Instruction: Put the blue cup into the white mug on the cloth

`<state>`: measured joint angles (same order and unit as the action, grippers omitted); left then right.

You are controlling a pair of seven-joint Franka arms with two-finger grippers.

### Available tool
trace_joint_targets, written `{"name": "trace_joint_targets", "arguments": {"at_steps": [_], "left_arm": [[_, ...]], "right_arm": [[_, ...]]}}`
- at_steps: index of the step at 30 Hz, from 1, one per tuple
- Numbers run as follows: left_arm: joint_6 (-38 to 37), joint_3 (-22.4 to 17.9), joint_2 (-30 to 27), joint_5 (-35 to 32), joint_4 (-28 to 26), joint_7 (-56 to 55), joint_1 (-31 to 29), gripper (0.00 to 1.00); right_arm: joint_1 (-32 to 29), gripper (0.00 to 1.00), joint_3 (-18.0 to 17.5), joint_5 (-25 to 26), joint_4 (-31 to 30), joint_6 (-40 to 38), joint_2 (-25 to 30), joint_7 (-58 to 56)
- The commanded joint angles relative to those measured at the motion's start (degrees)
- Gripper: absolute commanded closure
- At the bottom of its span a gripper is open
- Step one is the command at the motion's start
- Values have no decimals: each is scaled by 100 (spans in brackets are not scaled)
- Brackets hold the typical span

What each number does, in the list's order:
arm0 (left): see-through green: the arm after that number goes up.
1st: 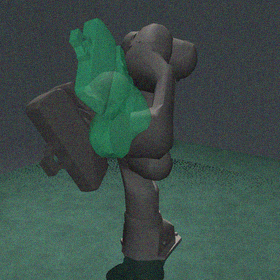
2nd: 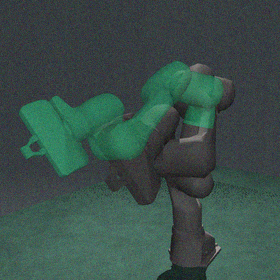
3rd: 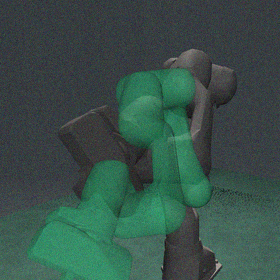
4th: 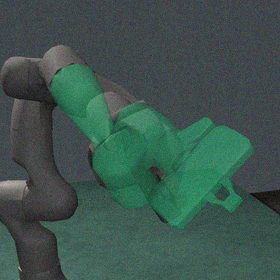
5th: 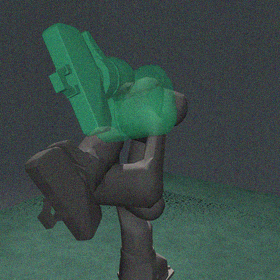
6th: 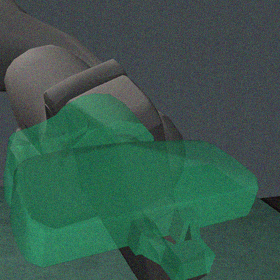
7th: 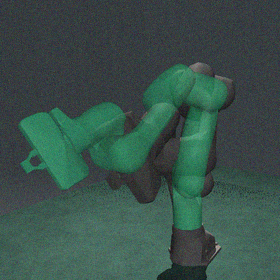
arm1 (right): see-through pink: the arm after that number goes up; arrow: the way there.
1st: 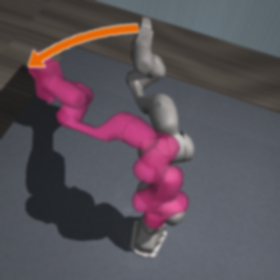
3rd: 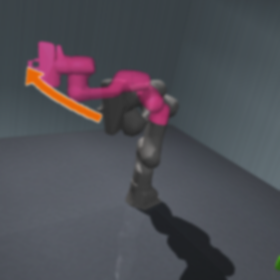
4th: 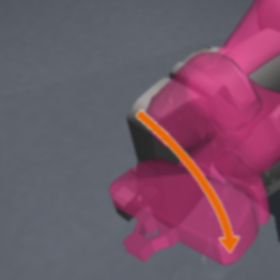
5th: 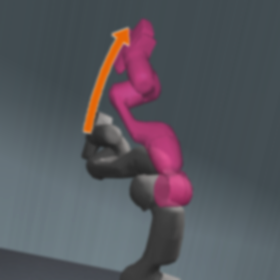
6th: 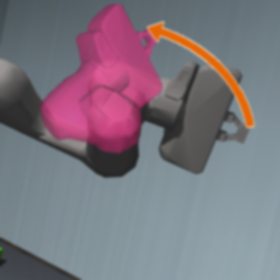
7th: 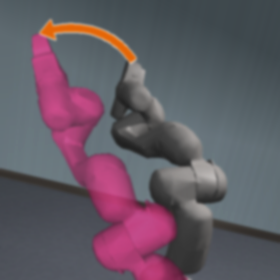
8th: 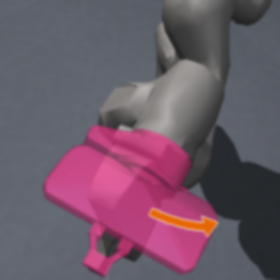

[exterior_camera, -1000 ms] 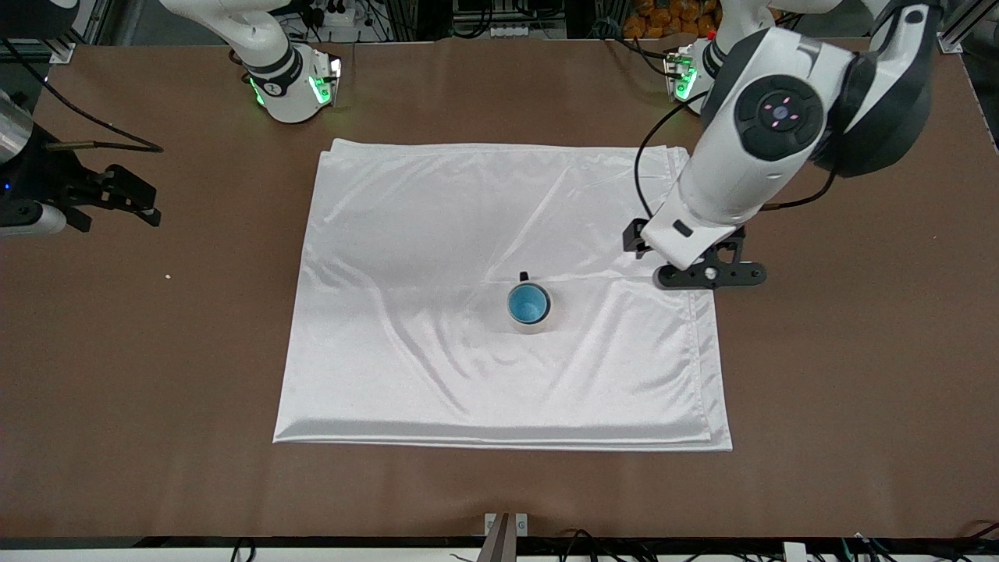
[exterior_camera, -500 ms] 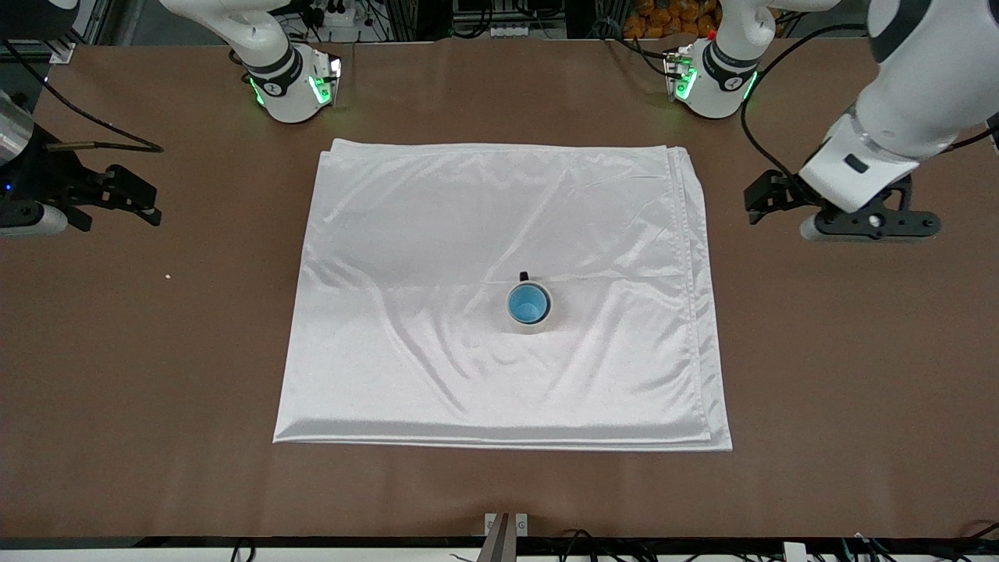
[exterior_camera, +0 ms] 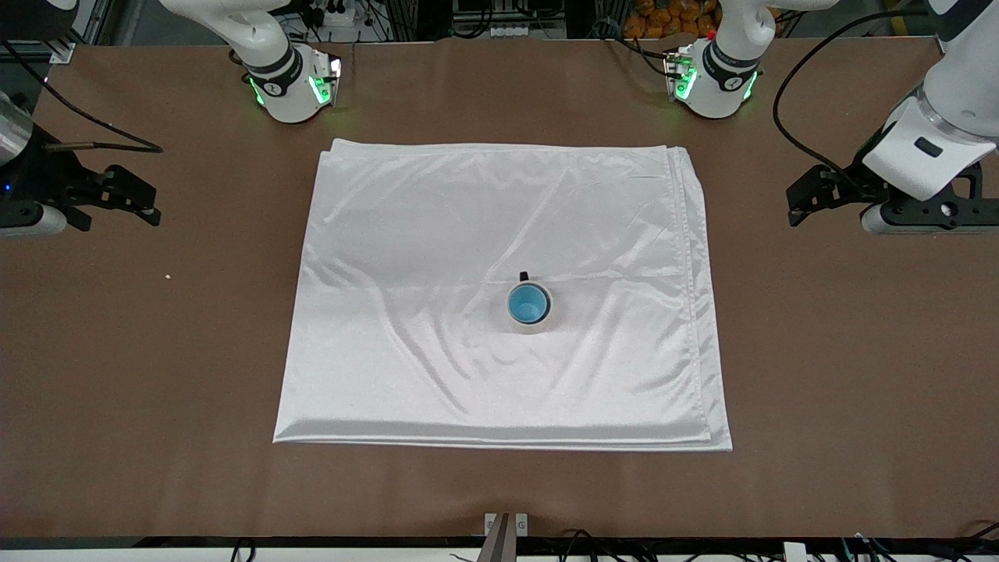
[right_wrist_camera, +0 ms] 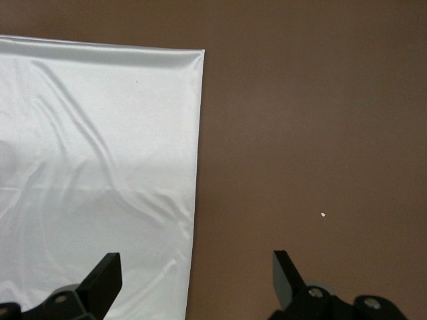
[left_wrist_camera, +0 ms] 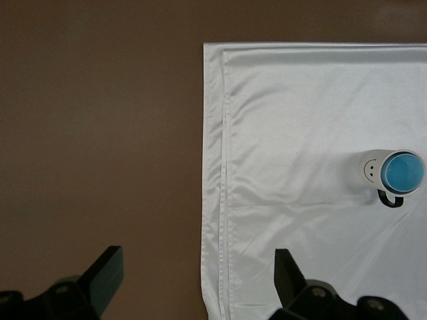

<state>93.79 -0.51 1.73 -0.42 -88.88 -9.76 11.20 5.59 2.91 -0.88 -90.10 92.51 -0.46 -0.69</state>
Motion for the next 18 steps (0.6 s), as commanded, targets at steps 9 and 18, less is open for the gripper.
{"name": "trace_joint_targets", "arguments": {"at_steps": [9,18], "left_arm": [[-475,25,-252,121,-139,114,-56,0],[-458,25,-305,130,-209,114,-65,0]], "right_arm": [[135,0,86,70,186,-119,-59,-63],[135,0,113,8,195,-225,-42,-63]]}}
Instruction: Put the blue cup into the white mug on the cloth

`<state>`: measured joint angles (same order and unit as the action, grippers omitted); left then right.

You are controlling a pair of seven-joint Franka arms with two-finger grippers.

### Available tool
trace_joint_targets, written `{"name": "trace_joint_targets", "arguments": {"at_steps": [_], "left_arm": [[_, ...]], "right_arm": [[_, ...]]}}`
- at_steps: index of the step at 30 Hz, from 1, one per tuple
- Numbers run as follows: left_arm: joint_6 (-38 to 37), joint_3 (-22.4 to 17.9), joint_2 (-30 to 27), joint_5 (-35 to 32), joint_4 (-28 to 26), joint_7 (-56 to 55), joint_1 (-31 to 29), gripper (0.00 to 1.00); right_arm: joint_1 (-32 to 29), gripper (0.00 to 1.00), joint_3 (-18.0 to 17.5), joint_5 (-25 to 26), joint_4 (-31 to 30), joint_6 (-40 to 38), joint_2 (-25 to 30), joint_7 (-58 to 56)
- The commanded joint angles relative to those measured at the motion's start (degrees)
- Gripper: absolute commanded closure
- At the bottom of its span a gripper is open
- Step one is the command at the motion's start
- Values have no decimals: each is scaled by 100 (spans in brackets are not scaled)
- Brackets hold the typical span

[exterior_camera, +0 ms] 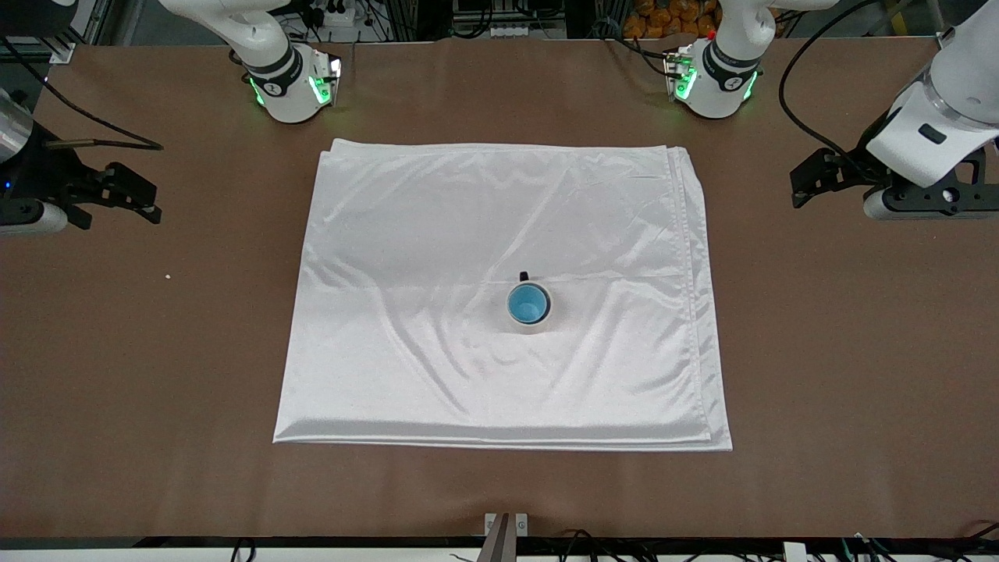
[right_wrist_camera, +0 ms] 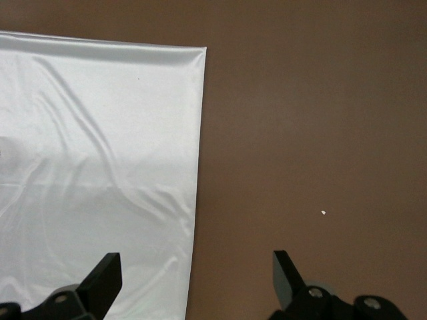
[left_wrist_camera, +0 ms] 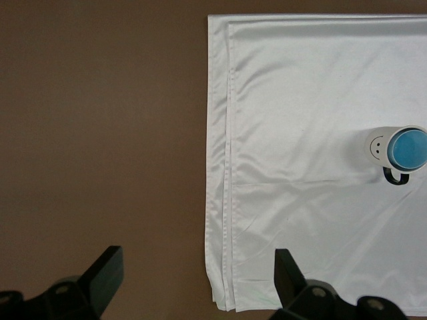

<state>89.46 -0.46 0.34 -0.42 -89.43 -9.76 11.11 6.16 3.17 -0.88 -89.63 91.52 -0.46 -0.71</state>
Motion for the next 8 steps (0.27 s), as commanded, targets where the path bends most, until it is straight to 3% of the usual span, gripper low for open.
{"name": "trace_joint_targets", "arguments": {"at_steps": [1,8], "left_arm": [[-34,20,-166,130,-153,114,-57,0],[-34,11,-157,121,-145,114,-57,0]], "right_arm": [[78,0,87,9,147,-125,-42,-61],[78,0,79,0,147,-195,-33,-61]]}}
